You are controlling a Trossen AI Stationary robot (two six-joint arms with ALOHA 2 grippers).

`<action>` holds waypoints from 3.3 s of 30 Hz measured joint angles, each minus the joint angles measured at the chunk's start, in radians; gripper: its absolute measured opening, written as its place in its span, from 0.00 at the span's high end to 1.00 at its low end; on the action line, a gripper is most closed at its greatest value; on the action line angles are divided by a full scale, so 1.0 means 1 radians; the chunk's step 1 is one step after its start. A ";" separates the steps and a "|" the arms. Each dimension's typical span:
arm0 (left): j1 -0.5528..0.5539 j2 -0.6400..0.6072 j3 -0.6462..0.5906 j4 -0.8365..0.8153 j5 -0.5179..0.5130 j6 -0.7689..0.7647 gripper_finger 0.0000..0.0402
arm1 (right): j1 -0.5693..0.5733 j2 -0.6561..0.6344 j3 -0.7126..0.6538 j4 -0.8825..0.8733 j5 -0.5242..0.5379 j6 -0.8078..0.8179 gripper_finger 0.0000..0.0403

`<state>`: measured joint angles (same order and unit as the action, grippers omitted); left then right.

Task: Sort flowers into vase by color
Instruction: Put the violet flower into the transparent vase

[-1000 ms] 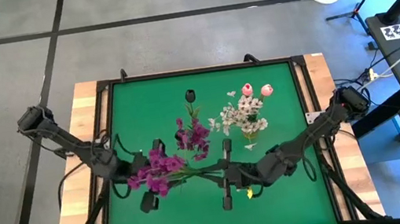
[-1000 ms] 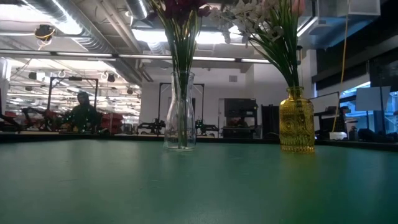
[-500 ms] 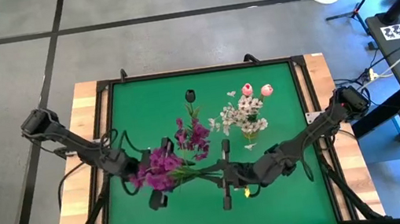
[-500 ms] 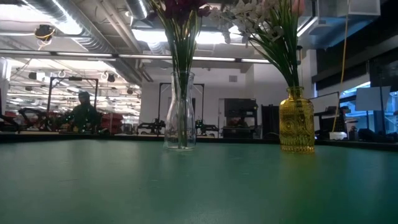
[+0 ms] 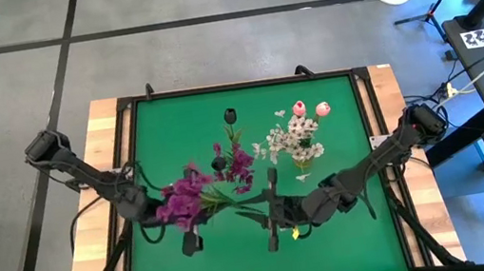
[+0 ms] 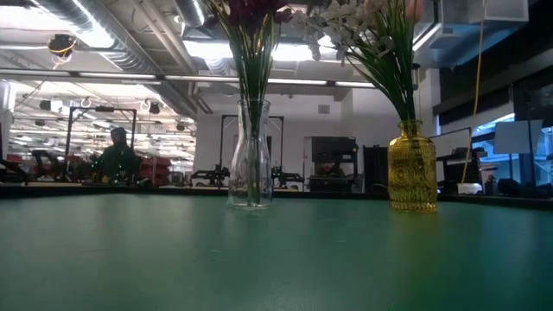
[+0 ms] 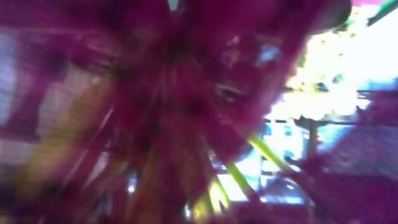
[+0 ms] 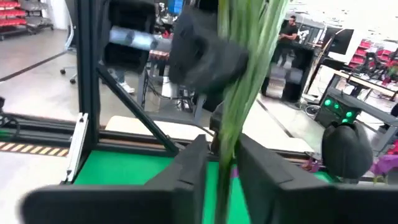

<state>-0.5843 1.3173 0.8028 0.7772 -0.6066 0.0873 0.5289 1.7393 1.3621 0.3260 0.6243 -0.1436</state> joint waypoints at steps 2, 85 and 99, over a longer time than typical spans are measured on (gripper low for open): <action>-0.021 -0.021 0.000 -0.003 -0.060 0.027 0.97 | 0.001 0.000 0.000 -0.007 -0.001 0.000 0.73; 0.569 -0.239 0.001 -0.747 0.470 -0.155 0.99 | 0.302 -0.190 0.000 -0.796 0.820 0.491 0.37; 0.584 -0.080 0.001 -0.796 0.429 -0.163 0.97 | 0.302 -0.190 0.000 -0.795 0.804 0.491 0.37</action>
<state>0.0001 1.2371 0.8040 -0.0193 -0.1772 -0.0757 0.8307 1.5494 1.3617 -0.4694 1.4281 0.3477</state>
